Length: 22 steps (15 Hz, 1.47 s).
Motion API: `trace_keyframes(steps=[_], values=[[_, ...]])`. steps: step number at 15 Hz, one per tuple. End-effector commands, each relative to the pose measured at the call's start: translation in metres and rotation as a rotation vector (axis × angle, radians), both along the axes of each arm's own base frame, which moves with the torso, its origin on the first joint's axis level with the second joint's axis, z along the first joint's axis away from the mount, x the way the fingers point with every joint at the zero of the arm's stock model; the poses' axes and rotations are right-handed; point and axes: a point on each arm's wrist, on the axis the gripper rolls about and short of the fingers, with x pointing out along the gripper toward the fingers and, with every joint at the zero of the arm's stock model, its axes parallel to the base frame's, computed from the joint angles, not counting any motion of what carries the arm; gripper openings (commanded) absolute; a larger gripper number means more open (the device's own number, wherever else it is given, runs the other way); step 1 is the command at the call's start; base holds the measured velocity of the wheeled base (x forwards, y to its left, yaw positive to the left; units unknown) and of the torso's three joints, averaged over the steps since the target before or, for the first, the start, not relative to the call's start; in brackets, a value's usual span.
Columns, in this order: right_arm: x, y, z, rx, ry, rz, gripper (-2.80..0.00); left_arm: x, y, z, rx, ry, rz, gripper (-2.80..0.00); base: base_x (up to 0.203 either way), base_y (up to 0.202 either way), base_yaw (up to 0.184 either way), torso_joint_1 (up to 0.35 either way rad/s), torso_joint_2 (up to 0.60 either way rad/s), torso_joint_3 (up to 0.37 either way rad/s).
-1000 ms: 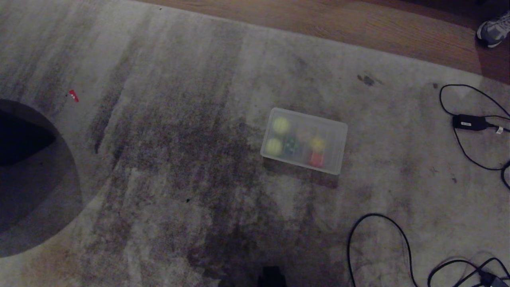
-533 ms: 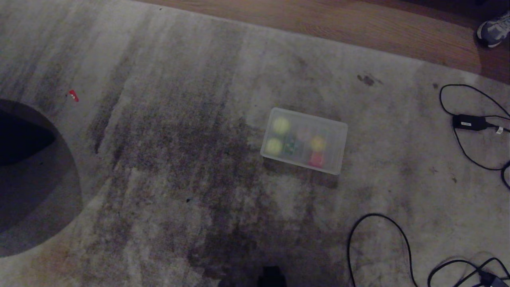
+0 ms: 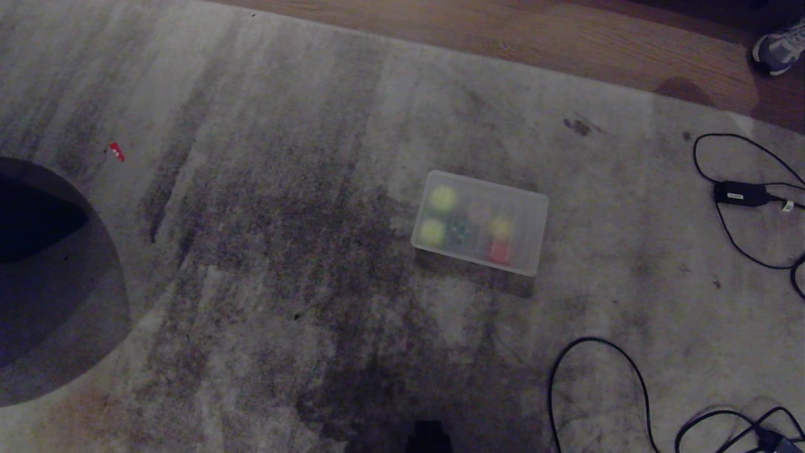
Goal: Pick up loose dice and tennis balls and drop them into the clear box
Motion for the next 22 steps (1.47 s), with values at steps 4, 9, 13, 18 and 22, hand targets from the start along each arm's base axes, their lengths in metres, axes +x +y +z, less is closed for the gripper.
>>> trace_keyframes(steps=[4, 9, 13, 18, 22], values=[[0.0003, 0.0, 0.0, 0.003, 0.004, -0.001, -2.8, 0.0002, 0.0, -0.0003, -0.002, 0.002, 0.001, -2.8, 0.0, 0.0, 0.0, 0.002, 0.0, 0.167], [0.0003, 0.0, 0.0, 0.003, 0.004, -0.001, -2.8, 0.0002, 0.0, -0.0003, -0.002, 0.002, 0.001, -2.8, 0.0, 0.0, 0.0, 0.001, 0.0, 0.203], [0.0003, 0.0, 0.0, 0.003, 0.004, -0.001, -2.8, 0.0002, 0.0, -0.0003, -0.003, 0.002, 0.001, -2.8, 0.0, 0.0, 0.0, 0.003, 0.0, 0.2], [0.0003, 0.0, 0.0, 0.003, 0.004, -0.001, -2.8, 0.0002, 0.0, -0.0003, -0.003, 0.002, 0.001, -2.8, 0.0, 0.0, 0.0, 0.001, 0.01, 0.205], [0.0003, 0.0, 0.0, 0.003, 0.004, -0.001, -2.8, 0.0002, 0.0, -0.0003, -0.003, 0.002, 0.001, -2.8, 0.0, 0.0, 0.0, 0.001, 0.0, 0.201]])
